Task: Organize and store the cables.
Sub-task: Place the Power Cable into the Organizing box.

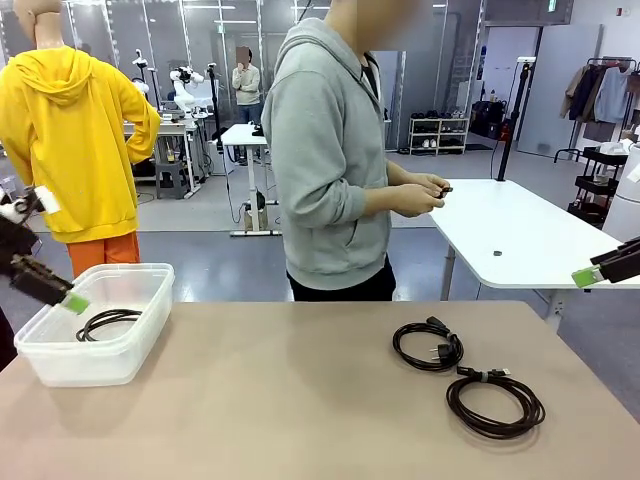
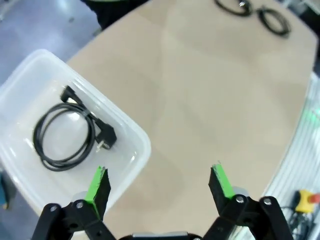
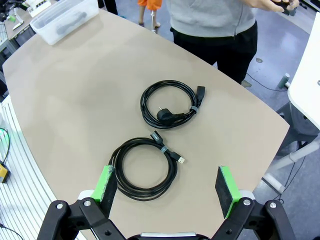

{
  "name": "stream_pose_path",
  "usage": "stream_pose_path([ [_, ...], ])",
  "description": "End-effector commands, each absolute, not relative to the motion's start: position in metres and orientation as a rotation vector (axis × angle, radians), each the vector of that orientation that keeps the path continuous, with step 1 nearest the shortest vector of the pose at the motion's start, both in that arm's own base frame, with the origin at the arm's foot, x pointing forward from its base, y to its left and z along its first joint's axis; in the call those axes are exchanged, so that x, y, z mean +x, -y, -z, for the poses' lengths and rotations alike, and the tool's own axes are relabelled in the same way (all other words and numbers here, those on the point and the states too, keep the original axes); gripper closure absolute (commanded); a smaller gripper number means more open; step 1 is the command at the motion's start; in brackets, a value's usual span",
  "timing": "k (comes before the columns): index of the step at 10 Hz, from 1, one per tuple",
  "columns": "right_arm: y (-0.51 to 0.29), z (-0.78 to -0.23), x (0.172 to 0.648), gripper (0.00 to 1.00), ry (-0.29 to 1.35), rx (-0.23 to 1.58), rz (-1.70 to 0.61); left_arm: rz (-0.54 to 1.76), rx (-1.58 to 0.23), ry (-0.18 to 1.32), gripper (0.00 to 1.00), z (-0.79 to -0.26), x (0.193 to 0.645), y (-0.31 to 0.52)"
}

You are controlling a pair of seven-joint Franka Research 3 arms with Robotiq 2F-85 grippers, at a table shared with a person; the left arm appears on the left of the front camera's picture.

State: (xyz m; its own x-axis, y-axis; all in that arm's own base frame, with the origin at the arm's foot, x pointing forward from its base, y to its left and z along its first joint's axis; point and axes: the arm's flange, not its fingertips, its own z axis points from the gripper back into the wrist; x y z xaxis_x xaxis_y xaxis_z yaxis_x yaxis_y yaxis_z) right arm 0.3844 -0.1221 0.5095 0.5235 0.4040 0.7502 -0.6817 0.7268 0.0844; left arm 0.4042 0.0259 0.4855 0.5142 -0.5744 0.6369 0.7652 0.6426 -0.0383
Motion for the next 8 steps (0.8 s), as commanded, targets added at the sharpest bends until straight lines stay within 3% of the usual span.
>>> stream_pose_path([
  [1,0.12,-0.512,0.384,0.0,0.765,0.403,-0.655,0.92,-0.371,0.632,0.0,-0.483,0.39,-0.045],
  [2,0.12,-0.512,0.384,0.0,0.765,0.403,-0.655,0.948,-0.428,0.632,0.0,-0.481,0.393,-0.047],
  [3,0.12,-0.512,0.384,0.0,0.765,0.403,-0.655,0.864,-0.353,0.635,0.0,-0.481,0.395,-0.037],
  [8,0.12,-0.512,0.384,0.0,0.765,0.403,-0.655,0.864,-0.353,0.635,0.0,-0.481,0.395,-0.037],
])
